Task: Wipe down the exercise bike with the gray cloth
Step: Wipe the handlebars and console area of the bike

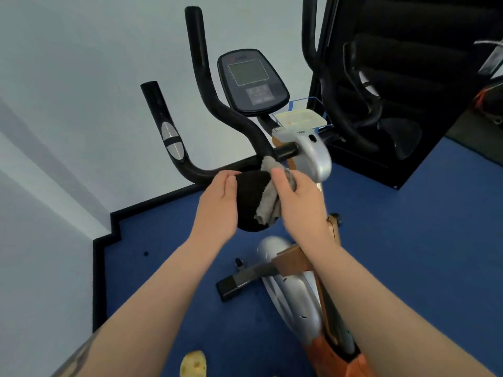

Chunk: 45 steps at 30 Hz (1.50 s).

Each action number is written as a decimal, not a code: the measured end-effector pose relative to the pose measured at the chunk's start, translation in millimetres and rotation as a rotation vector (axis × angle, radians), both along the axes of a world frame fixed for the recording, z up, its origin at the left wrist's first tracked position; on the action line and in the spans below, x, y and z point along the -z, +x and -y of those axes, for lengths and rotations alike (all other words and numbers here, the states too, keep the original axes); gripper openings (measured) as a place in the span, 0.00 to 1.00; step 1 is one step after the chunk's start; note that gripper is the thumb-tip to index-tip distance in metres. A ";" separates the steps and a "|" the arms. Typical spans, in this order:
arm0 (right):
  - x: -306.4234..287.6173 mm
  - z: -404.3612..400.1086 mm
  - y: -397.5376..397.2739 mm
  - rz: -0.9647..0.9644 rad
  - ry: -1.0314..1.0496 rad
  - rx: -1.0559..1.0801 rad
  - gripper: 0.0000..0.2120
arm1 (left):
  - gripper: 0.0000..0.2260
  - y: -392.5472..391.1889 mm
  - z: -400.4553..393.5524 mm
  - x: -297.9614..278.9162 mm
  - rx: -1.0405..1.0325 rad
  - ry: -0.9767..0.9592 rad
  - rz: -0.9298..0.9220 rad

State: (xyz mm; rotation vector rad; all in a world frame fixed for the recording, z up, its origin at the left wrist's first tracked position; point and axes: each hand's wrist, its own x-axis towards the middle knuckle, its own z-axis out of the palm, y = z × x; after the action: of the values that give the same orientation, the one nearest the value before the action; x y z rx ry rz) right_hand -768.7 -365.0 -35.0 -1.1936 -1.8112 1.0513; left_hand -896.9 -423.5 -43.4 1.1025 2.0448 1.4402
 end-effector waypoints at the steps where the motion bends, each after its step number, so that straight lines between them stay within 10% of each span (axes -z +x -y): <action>1: 6.4 5.0 5.6 -0.027 -0.008 0.027 0.20 | 0.13 0.8 -0.1 2.0 -0.007 0.011 0.007; 15: -1.3 -15.1 0.1 0.190 0.111 0.034 0.26 | 0.13 5.2 -0.9 7.7 -0.058 0.086 0.052; 33: 41.7 55.5 -27.8 -0.212 -0.174 0.322 0.11 | 0.11 -1.5 5.4 8.1 0.143 0.163 0.241; 45: 8.9 48.0 -12.5 0.322 0.554 0.304 0.17 | 0.14 -5.8 16.2 10.7 0.355 0.236 0.469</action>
State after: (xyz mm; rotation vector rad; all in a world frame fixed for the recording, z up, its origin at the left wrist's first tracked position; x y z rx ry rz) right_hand -781.2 -413.0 -43.9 -1.2727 -1.9033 0.1649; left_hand -902.7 -439.7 -54.1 1.0285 1.3138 1.5917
